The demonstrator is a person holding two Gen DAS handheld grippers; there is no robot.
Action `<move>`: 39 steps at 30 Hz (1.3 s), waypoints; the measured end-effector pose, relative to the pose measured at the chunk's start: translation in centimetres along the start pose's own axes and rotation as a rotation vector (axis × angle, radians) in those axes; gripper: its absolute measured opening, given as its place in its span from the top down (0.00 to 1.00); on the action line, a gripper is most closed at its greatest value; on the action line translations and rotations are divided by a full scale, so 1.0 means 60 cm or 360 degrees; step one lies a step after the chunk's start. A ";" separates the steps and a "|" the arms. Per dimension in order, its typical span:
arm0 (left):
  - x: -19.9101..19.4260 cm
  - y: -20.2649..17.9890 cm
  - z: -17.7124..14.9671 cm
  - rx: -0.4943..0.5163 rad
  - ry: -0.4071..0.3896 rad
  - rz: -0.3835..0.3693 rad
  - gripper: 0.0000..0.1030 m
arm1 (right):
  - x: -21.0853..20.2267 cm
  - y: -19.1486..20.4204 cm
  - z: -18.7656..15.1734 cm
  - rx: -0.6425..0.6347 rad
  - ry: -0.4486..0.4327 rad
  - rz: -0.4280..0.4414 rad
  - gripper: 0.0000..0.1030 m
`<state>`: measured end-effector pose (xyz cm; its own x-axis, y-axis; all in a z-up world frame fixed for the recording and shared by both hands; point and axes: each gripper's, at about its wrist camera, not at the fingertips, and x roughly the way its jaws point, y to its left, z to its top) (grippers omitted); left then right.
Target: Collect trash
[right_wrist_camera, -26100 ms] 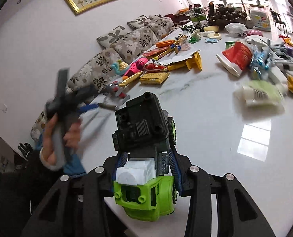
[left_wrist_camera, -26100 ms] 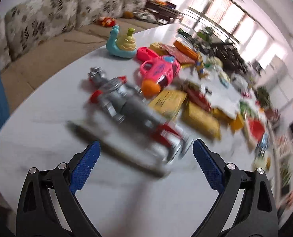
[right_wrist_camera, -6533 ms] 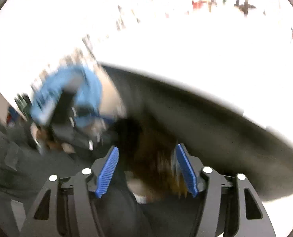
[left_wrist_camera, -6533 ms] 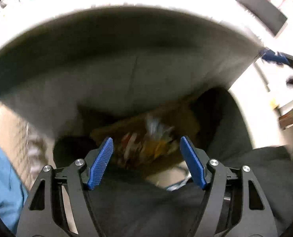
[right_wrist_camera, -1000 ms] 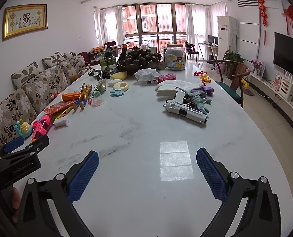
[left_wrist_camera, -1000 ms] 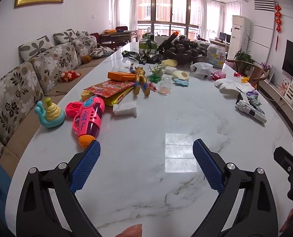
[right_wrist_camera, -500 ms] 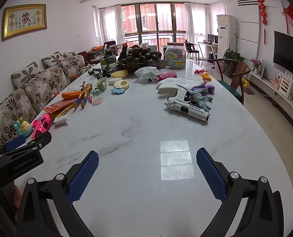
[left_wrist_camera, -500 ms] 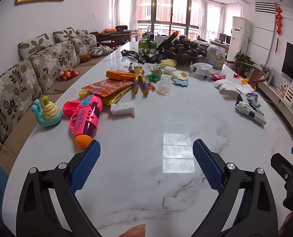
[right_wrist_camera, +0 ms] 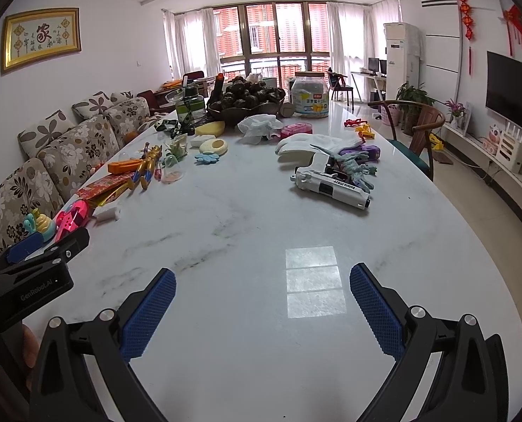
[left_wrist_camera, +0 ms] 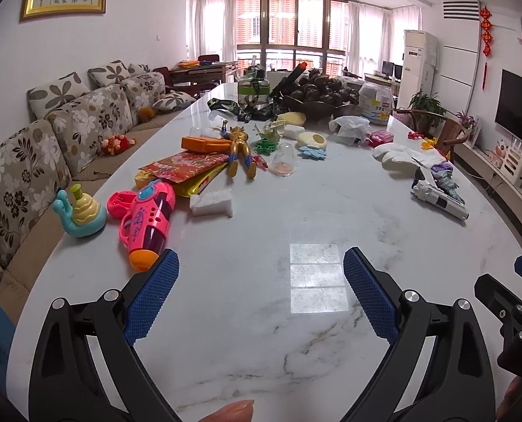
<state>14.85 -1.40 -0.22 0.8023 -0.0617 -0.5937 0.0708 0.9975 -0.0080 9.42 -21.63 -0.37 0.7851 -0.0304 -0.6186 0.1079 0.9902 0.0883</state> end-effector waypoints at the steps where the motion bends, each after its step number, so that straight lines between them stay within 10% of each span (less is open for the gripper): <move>1: 0.000 0.000 0.000 0.0001 0.0002 -0.0003 0.11 | 0.000 0.000 0.000 0.0002 0.0001 0.0000 0.05; 39: -0.024 -0.012 -0.008 0.0073 -0.0118 -0.0029 0.07 | -0.011 0.008 -0.011 0.0032 -0.0014 0.0009 0.05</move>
